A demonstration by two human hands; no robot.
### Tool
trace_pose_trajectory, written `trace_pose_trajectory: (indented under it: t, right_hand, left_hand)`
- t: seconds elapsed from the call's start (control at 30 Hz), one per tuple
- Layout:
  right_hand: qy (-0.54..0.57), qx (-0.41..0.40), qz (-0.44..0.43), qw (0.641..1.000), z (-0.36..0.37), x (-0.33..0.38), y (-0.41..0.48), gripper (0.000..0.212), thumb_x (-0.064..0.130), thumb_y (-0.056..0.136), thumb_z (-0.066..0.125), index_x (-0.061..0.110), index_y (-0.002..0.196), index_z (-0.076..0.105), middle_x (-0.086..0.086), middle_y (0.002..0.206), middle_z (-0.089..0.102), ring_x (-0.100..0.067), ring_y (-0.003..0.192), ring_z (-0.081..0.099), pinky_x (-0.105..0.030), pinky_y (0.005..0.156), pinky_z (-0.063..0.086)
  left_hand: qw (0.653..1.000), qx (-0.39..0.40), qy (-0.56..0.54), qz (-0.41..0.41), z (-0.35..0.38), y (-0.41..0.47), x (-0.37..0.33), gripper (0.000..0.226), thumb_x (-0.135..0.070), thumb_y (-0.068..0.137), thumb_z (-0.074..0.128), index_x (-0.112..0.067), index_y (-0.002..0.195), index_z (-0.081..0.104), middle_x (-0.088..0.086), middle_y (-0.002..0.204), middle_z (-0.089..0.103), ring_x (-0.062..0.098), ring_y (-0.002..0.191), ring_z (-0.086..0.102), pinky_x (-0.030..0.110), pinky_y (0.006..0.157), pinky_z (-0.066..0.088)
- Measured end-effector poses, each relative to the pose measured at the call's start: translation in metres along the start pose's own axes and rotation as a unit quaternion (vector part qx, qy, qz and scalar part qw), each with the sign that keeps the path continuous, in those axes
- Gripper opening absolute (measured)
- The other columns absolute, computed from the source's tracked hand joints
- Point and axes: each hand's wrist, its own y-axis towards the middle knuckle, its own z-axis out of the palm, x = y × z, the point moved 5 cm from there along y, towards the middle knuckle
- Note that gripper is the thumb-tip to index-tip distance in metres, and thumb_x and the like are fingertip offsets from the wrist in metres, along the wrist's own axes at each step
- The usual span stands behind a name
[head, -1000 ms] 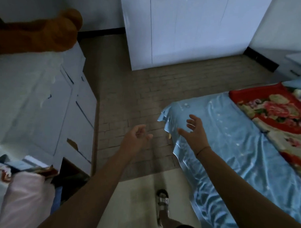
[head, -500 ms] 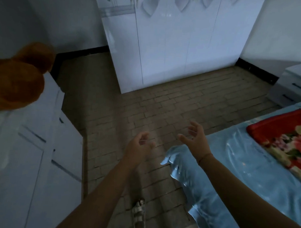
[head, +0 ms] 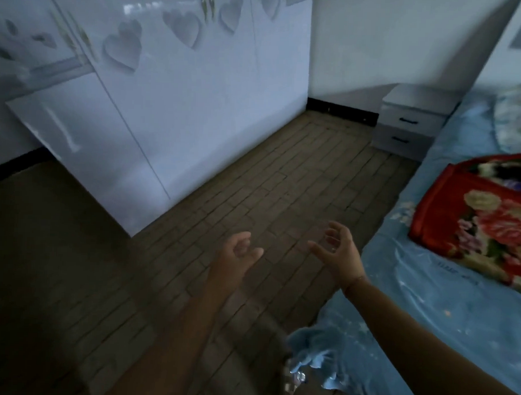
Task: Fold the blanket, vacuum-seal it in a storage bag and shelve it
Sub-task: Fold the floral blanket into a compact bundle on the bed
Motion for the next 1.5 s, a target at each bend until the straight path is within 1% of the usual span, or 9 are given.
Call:
trace_pose_trajectory:
  t: [0.2,0.33,0.53,0.67,0.8,0.97,1.13,1.3,1.5]
  right_hand:
    - [0.028,-0.103,0.048,0.993,-0.007,-0.018,0.113,0.071,0.028,0.083,0.074,0.015,0.143,0.038,0.003,0.126,0.049,-0.015,0.121,0.048,-0.029,0.098,0.044]
    - [0.060,-0.171,0.100,0.978,-0.022,-0.027,0.178,0.067,0.033,0.086,0.070,0.015,0.141,0.039,0.000,0.127,0.050,-0.017,0.120,0.050,-0.033,0.101,0.045]
    - [0.093,-0.280,0.137,0.946,-0.075,-0.037,0.248,0.061,0.029,0.088,0.069,0.012,0.139,0.041,-0.004,0.124,0.051,-0.021,0.120,0.053,-0.029,0.094,0.045]
    - [0.105,-0.365,0.153,0.912,-0.126,-0.050,0.286,0.061,0.026,0.089,0.069,0.009,0.140,0.040,-0.009,0.131,0.051,-0.021,0.119,0.052,-0.031,0.099,0.045]
    - [0.089,-0.434,0.177,0.879,-0.171,-0.063,0.325,0.063,0.031,0.089,0.069,0.011,0.141,0.040,-0.005,0.129,0.050,-0.016,0.113,0.051,-0.028,0.093,0.043]
    - [0.091,-0.524,0.224,0.817,-0.215,-0.076,0.371,0.066,0.038,0.087,0.069,0.013,0.141,0.040,-0.009,0.135,0.051,-0.017,0.110,0.051,-0.028,0.091,0.040]
    - [0.096,-0.578,0.270,0.764,-0.248,-0.092,0.397,0.067,0.038,0.087,0.069,0.012,0.141,0.040,-0.011,0.136,0.051,-0.024,0.120,0.053,-0.028,0.092,0.040]
    - [0.120,-0.623,0.295,0.714,-0.291,-0.120,0.422,0.067,0.040,0.086,0.070,0.012,0.140,0.041,-0.012,0.137,0.052,-0.025,0.123,0.052,-0.038,0.105,0.044]
    - [0.137,-0.660,0.305,0.673,-0.363,-0.163,0.478,0.066,0.035,0.088,0.069,0.009,0.141,0.039,-0.013,0.135,0.051,-0.020,0.113,0.052,-0.031,0.095,0.045]
  left_hand:
    - [0.995,0.091,-0.005,0.030,0.037,0.143,-0.028,0.041,-0.020,0.089,0.068,-0.021,0.127,0.052,0.003,0.130,0.052,0.017,0.120,0.052,0.016,0.079,0.044]
    - [0.990,0.140,0.001,0.027,0.061,0.229,-0.044,0.041,-0.018,0.088,0.068,-0.019,0.126,0.053,0.005,0.132,0.052,0.018,0.121,0.051,0.020,0.082,0.044]
    - [0.976,0.211,0.030,0.051,0.125,0.336,-0.086,0.041,-0.013,0.088,0.068,-0.013,0.126,0.054,0.008,0.128,0.054,0.015,0.113,0.052,0.008,0.072,0.041]
    - [0.956,0.278,0.055,0.076,0.187,0.398,-0.119,0.041,-0.017,0.089,0.067,-0.015,0.128,0.054,0.002,0.126,0.054,0.014,0.115,0.052,0.009,0.071,0.040]
    - [0.935,0.333,0.071,0.099,0.247,0.464,-0.144,0.038,-0.026,0.088,0.069,-0.025,0.123,0.056,-0.001,0.125,0.056,0.009,0.110,0.056,0.014,0.076,0.042]
    - [0.900,0.402,0.109,0.129,0.328,0.542,-0.190,0.041,-0.026,0.088,0.068,-0.020,0.127,0.056,-0.001,0.123,0.056,0.011,0.111,0.056,0.012,0.073,0.041]
    - [0.864,0.462,0.135,0.147,0.417,0.598,-0.230,0.040,-0.026,0.088,0.069,-0.020,0.125,0.057,0.000,0.121,0.057,0.013,0.111,0.056,0.018,0.081,0.042]
    - [0.822,0.525,0.157,0.153,0.514,0.623,-0.257,0.041,-0.027,0.088,0.069,-0.019,0.126,0.057,-0.001,0.119,0.057,0.012,0.109,0.056,0.022,0.085,0.041]
    - [0.781,0.581,0.164,0.161,0.643,0.654,-0.286,0.040,-0.025,0.088,0.070,-0.017,0.124,0.057,0.001,0.118,0.058,0.014,0.109,0.057,0.023,0.089,0.042]
